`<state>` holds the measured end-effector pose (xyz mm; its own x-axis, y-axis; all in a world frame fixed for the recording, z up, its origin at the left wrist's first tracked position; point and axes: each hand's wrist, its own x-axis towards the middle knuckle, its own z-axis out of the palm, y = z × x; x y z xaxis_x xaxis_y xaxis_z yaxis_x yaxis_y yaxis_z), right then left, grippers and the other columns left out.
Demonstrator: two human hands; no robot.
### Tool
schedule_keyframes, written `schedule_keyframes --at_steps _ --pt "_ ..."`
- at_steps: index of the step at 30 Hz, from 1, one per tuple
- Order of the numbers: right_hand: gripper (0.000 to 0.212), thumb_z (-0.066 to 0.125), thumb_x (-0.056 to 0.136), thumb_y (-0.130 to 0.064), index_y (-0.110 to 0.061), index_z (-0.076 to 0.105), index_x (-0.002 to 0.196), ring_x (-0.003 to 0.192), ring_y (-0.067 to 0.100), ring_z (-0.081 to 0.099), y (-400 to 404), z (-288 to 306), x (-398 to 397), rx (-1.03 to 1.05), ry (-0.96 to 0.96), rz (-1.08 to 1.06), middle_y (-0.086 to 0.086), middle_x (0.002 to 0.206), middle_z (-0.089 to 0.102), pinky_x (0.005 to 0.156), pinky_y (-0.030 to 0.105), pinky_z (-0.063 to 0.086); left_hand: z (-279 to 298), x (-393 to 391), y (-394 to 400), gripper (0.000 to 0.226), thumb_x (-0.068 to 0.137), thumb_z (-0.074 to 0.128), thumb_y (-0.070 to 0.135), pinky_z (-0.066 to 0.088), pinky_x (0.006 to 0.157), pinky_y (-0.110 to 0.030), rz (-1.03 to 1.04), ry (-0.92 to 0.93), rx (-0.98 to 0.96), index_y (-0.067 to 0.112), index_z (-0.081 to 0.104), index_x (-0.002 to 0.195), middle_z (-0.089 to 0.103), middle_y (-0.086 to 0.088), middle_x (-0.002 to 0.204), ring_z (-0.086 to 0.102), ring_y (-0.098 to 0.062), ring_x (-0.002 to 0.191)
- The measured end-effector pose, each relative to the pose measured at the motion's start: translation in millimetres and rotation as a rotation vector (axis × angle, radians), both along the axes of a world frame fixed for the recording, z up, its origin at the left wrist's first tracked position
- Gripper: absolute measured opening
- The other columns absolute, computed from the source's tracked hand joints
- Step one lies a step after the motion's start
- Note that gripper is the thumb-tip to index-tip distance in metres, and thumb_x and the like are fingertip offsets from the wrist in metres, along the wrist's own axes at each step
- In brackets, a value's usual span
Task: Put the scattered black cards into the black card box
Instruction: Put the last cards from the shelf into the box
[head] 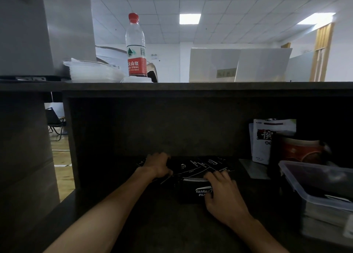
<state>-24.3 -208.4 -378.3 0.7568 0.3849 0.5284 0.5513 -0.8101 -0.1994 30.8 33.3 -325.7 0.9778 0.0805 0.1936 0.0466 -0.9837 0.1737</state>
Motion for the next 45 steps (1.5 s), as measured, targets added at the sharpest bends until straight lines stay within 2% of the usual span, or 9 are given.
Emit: schedule_keyframes --at_steps 9,13,18,23,29,32,36,41,45 --pt "0.041 0.052 0.087 -0.029 -0.034 0.046 0.127 0.12 0.01 0.036 0.1 0.3 -0.3 0.006 -0.006 0.007 -0.012 0.124 0.047 0.101 0.034 0.038 12.8 -9.7 12.9 0.019 0.088 0.061 0.001 0.046 0.079 -0.018 -0.023 -0.31 -0.577 0.013 0.07 0.1 0.071 -0.005 0.095 0.067 -0.015 0.094" --pt "0.04 0.053 0.087 -0.03 -0.033 0.046 0.127 0.12 0.009 0.038 -0.4 0.5 -1.3 0.003 -0.004 0.004 -0.012 0.124 0.048 0.102 0.034 0.039 18.2 -28.8 2.8 0.027 0.087 0.063 -0.001 0.052 0.074 -0.027 -0.069 -0.582 -1.002 0.019 0.052 0.101 0.066 -0.011 0.094 0.065 -0.019 0.082" --pt "0.044 0.054 0.087 -0.03 -0.032 0.044 0.129 0.121 0.009 0.04 -0.1 1.2 -2.5 0.014 -0.005 -0.019 -0.01 0.126 0.045 0.102 0.033 0.039 -21.1 -55.1 -13.5 0.049 0.085 0.06 -0.012 0.058 0.083 -0.029 -0.287 -0.346 -0.978 0.01 0.05 0.128 0.066 -0.008 0.113 0.07 -0.018 0.095" --pt "0.069 0.058 0.088 -0.029 -0.032 0.024 0.148 0.134 0.01 0.034 0.6 0.4 -1.1 0.027 0.038 -0.027 -0.009 0.144 0.036 0.113 0.036 0.032 -35.5 -64.2 -27.3 0.036 0.091 0.054 -0.008 0.056 0.085 -0.028 -0.378 -0.278 -0.821 0.014 0.057 0.119 0.069 -0.004 0.11 0.071 -0.015 0.093" --pt "0.069 0.057 0.088 -0.029 -0.032 0.024 0.149 0.131 0.01 0.035 1.1 -0.2 -0.5 0.036 0.021 -0.02 -0.009 0.143 0.038 0.11 0.032 0.033 -32.2 -63.5 -28.0 0.024 0.089 0.054 -0.011 0.058 0.07 -0.026 -0.252 -0.389 -1.096 0.011 0.054 0.1 0.071 -0.008 0.094 0.072 -0.018 0.077" --pt "0.071 0.057 0.088 -0.03 -0.031 0.022 0.15 0.131 0.01 0.036 0.7 -0.2 -0.4 0.031 0.021 -0.031 -0.009 0.142 0.038 0.11 0.032 0.035 -36.5 -66.2 -33.0 0.027 0.092 0.051 -0.007 0.052 0.072 -0.017 -0.34 -0.217 -0.968 0.016 0.06 0.102 0.071 -0.003 0.098 0.069 -0.011 0.088" --pt "0.058 0.057 0.087 -0.031 -0.032 0.035 0.141 0.125 0.009 0.036 -0.1 -0.5 0.0 0.014 0.009 -0.027 -0.009 0.134 0.041 0.105 0.031 0.038 -42.9 -63.8 -26.1 0.031 0.089 0.042 -0.002 0.048 0.092 -0.029 -0.451 -0.143 -0.417 0.008 0.07 0.097 0.069 -0.006 0.102 0.063 -0.013 0.1" --pt "0.045 0.053 0.088 -0.03 -0.033 0.043 0.132 0.122 0.008 0.035 0.0 -0.1 0.6 -0.01 -0.006 -0.002 -0.011 0.129 0.044 0.101 0.03 0.04 -19.3 -34.7 -8.2 0.032 0.094 0.051 0.008 0.042 0.104 -0.03 -0.179 -0.299 -0.205 0.019 0.068 0.118 0.067 -0.003 0.122 0.06 -0.018 0.116" --pt "0.042 0.054 0.089 -0.03 -0.034 0.044 0.13 0.121 0.008 0.035 0.1 0.7 0.7 -0.004 -0.003 0.007 -0.011 0.129 0.045 0.1 0.029 0.041 -10.7 -11.7 2.5 0.042 0.092 0.062 0.036 0.039 0.104 -0.032 -0.035 -0.032 -0.003 0.023 0.057 0.131 0.061 -0.004 0.132 0.054 -0.023 0.124"
